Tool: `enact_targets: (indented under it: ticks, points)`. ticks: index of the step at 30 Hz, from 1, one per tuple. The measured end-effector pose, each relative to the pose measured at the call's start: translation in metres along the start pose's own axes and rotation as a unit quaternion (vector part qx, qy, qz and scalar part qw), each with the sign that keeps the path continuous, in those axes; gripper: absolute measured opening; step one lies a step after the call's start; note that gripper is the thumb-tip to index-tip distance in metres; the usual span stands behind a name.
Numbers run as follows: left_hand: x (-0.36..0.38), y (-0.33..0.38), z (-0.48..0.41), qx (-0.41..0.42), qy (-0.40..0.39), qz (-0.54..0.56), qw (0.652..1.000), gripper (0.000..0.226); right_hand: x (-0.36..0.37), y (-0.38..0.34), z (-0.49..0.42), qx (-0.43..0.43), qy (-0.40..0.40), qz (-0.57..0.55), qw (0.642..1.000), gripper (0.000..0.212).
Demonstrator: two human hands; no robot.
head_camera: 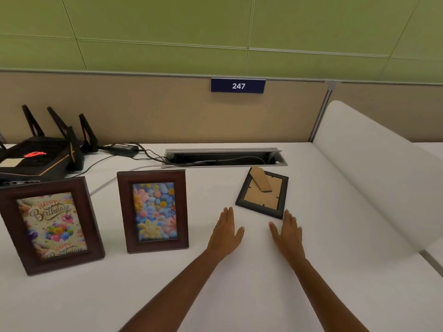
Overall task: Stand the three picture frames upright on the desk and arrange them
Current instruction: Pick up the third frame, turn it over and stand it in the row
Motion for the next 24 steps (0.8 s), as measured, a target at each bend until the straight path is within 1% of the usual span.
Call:
enact_targets:
  ticks: [3,5,7,12,15,18,20,24]
  points:
    - [-0.002,0.005,-0.014,-0.044,-0.030,0.070,0.996,0.066,0.001,0.003,-0.005,0.025,0.008,0.023,0.999,0.065]
    - [-0.003,0.006,-0.022,-0.062,-0.036,0.085,0.994,0.064,0.004,0.005,-0.006,0.025,0.015,0.063,0.998,0.065]
    - [-0.004,0.007,-0.029,-0.070,-0.035,0.069,0.995,0.062,0.007,0.006,-0.007,0.018,0.021,0.090,0.996,0.065]
    - [-0.006,0.011,-0.045,-0.075,-0.033,0.033,0.996,0.057,0.008,0.010,-0.016,0.011,0.030,0.103,0.994,0.064]
    - [-0.006,0.016,-0.052,-0.073,-0.028,0.040,0.996,0.056,0.008,0.011,-0.020,0.006,0.030,0.103,0.994,0.064]
    - [-0.004,0.022,-0.057,-0.063,-0.027,0.097,0.993,0.058,0.008,0.013,-0.023,0.002,0.029,0.103,0.994,0.063]
    - [-0.002,0.023,-0.058,-0.064,-0.011,0.146,0.987,0.057,0.008,0.013,-0.024,-0.004,0.031,0.097,0.995,0.062]
    - [-0.007,0.025,-0.063,-0.081,0.021,0.232,0.969,0.050,0.007,0.015,-0.023,-0.012,0.034,0.082,0.996,0.059]
Point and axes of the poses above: each hand's wrist, its own z-axis away from the middle knuckle, its own x-axis out of the palm, y = z × x, the point moved 2 cm from there along -z, towards the middle knuckle, and after that the axes turned 7 degrees about -x, right-handed, at the moved point
